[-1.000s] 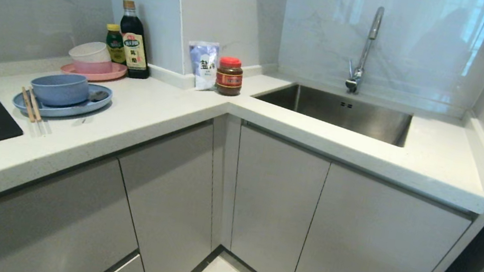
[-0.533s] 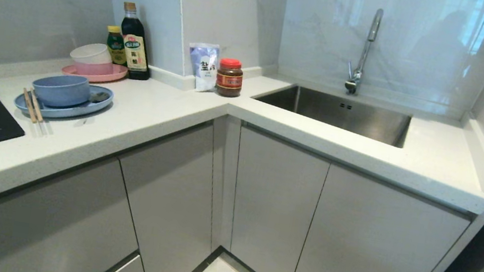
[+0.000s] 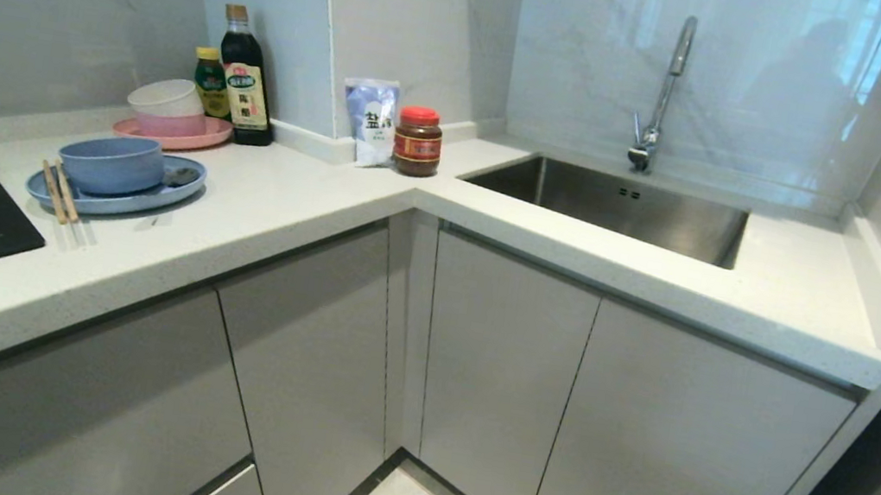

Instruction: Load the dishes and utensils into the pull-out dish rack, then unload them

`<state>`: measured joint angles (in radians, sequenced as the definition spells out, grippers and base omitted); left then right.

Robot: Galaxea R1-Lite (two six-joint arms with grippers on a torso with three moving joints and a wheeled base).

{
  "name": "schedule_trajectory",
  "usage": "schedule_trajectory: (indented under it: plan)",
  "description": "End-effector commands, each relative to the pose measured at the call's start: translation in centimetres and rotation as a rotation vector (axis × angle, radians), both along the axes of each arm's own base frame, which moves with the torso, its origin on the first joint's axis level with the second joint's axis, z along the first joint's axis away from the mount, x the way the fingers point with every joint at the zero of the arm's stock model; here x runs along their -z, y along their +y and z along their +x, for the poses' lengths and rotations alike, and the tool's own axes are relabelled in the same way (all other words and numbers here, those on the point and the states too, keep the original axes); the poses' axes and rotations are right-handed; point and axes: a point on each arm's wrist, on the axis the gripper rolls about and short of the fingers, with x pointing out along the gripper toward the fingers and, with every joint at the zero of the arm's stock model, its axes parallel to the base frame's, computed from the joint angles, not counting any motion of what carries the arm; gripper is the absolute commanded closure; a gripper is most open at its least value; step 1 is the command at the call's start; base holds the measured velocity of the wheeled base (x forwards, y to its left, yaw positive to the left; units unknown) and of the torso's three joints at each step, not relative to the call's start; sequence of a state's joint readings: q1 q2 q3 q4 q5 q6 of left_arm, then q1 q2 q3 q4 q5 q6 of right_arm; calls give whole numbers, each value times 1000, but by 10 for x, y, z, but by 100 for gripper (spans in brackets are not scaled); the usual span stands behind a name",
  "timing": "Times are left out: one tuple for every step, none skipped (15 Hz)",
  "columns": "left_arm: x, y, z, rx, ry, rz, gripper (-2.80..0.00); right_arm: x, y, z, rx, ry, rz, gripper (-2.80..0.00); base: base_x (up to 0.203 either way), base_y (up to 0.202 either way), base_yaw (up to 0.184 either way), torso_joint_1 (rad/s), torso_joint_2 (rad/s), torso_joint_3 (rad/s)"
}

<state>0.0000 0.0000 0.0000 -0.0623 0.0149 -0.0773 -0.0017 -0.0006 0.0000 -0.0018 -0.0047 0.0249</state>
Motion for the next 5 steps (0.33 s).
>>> schedule_trajectory:
  plan:
    - [7, 0, 2, 0, 27, -1, 0, 0, 0, 0, 0, -2, 0, 0, 0, 0, 0, 0, 0, 0]
    - [7, 0, 2, 0, 27, -1, 0, 0, 0, 0, 0, -3, 0, 0, 0, 0, 0, 0, 0, 0]
    - [7, 0, 2, 0, 27, -1, 0, 0, 0, 0, 0, -2, 0, 0, 0, 0, 0, 0, 0, 0]
    - [7, 0, 2, 0, 27, -1, 0, 0, 0, 0, 0, -4, 0, 0, 0, 0, 0, 0, 0, 0]
    - [7, 0, 2, 0, 27, -1, 0, 0, 0, 0, 0, -2, 0, 0, 0, 0, 0, 0, 0, 0]
